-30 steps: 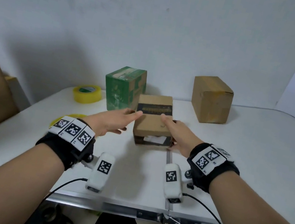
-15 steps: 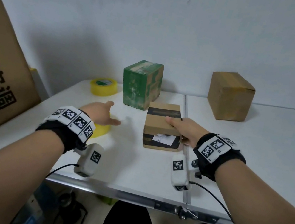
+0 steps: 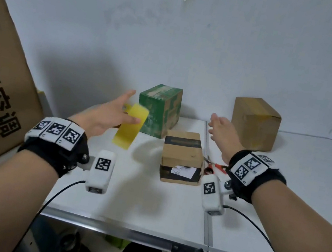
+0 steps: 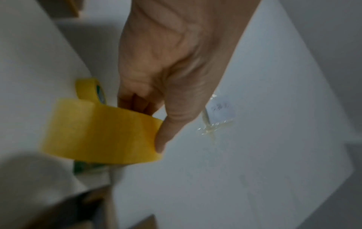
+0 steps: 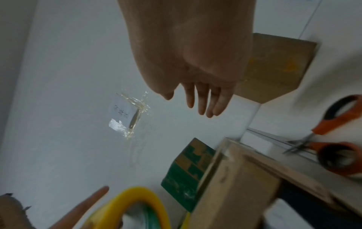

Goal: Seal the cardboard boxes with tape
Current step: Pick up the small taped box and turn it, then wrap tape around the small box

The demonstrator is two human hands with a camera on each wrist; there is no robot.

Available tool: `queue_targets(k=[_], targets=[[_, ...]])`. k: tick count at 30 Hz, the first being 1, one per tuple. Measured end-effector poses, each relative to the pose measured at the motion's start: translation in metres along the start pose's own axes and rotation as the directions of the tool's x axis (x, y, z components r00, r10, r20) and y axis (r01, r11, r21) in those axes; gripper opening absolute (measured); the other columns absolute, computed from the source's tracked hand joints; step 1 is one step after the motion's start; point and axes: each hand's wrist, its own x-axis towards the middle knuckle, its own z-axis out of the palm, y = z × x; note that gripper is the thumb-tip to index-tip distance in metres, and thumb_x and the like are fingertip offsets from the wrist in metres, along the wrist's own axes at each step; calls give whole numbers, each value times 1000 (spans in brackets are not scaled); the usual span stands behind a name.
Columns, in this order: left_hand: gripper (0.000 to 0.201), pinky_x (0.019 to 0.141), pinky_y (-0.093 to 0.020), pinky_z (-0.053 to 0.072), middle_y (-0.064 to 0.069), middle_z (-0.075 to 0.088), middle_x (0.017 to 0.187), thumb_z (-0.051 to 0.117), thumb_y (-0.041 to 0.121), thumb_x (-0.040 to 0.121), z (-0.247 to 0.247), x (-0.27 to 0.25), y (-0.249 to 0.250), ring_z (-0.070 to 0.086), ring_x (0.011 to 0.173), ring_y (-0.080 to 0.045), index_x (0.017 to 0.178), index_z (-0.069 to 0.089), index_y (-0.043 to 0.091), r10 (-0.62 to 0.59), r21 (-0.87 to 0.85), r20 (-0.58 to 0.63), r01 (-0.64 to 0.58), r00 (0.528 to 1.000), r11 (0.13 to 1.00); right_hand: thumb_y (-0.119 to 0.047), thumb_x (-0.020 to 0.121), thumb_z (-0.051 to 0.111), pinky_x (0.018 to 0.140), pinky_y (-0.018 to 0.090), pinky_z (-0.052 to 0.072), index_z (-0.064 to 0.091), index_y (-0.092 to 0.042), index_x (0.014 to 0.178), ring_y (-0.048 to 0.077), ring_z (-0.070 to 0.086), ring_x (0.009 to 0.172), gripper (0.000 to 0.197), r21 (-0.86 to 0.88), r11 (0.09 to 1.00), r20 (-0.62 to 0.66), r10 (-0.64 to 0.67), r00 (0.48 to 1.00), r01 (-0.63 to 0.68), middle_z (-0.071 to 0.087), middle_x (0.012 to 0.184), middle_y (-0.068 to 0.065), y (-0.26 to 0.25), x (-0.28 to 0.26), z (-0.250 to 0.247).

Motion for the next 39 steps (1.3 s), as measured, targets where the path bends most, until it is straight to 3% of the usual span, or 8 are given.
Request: queue_targets(k=[2,4,10,15,21,26,33,39], targets=[[94,93,-37,51,-19,67,117,71,5,83,7,-8,23,66,108,-29,149,18,44,80,-184,89,-62,993,981,-43,98,42,104,45,46,58,-19,123,19,59,113,38,37,994,-26,-99,995,100,63,122,0,-13,2,0],[91,89,-34,54,-16,71,107,69,1,85,20,-12,42,69,98,-25,148,20,44,168,-203,139,-138,976,969,-36,100,45,103,42,48,61,-21,121,15,61,109,31,80,974,-39,-208,977,211,65,116,-4,-31,-1,-1],[89,96,-46,52,-20,69,112,75,6,81,56,-7,68,66,106,-34,143,29,52,253,-220,185,-211,950,953,-42,105,36,112,35,35,51,-19,140,12,46,130,44,2,919,147,-390,909,394,50,144,-4,-64,-12,-11],[89,94,-47,53,-16,69,113,77,9,80,72,-1,73,67,104,-31,141,30,55,270,-199,190,-232,944,952,-29,96,60,102,22,38,63,-21,127,7,51,123,32,-82,868,123,-478,870,489,60,131,-7,-60,-17,-20],[92,82,-37,56,-24,69,102,75,6,82,83,-1,81,69,92,-29,146,26,50,286,-161,223,-255,932,954,-18,93,64,94,18,46,64,-14,121,9,61,106,29,-30,874,-17,-486,874,485,68,112,-1,-59,-13,-28],[90,72,-24,53,-2,69,80,74,8,83,87,-2,83,67,82,-16,145,26,51,300,-107,265,-281,916,954,-14,90,64,98,36,51,66,-16,117,13,64,101,27,83,931,-43,-353,935,355,68,101,-2,-53,-3,-35],[88,77,-27,55,-5,72,88,74,8,84,91,-3,84,69,86,-19,144,28,53,290,-50,299,-289,909,956,-8,87,64,92,38,55,69,-19,95,13,65,85,15,47,951,-91,-301,949,306,67,85,-4,-45,1,-44],[86,88,-40,57,-13,71,104,75,10,83,89,-5,83,68,97,-26,141,31,56,283,-28,309,-289,908,957,-20,88,69,89,40,57,71,-21,84,20,69,91,4,70,959,-72,-270,960,275,72,90,-2,-43,-1,-40]])
